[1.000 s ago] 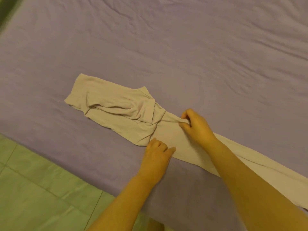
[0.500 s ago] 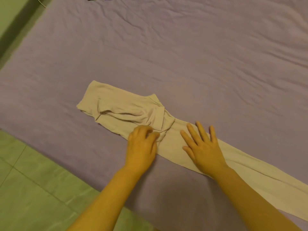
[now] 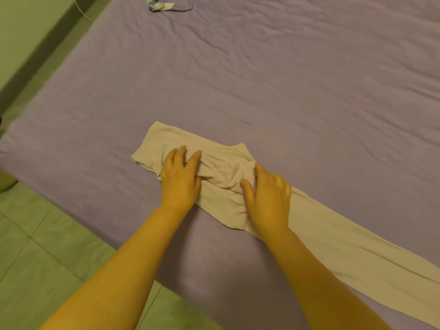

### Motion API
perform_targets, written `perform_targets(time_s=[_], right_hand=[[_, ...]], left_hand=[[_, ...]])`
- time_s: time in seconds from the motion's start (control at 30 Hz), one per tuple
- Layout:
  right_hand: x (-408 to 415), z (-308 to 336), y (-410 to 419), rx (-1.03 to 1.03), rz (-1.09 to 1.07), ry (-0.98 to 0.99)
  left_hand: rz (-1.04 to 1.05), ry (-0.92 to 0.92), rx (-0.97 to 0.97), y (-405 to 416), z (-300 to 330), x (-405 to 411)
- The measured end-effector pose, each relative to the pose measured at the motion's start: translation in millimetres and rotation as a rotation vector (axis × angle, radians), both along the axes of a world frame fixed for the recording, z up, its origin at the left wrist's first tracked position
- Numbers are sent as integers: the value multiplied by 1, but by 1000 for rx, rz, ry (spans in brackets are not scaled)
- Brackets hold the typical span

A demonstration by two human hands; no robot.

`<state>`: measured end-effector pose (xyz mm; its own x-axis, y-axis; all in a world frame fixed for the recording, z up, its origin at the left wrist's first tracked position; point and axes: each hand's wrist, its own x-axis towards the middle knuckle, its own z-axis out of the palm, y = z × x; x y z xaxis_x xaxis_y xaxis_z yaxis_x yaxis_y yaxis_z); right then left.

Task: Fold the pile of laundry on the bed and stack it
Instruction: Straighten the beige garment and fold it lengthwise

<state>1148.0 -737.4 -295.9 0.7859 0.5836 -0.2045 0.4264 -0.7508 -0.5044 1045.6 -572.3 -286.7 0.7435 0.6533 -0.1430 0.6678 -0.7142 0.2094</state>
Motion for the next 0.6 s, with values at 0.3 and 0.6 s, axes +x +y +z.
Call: perform_targets(time_s=[0.3,0.6], right_hand=[[12,15,12,161,-215,312],[16,56,-110,639,-651,350]], left_hand=[[-66,109,-10,-11,14,0],[-23,22,-206,-88,48,32]])
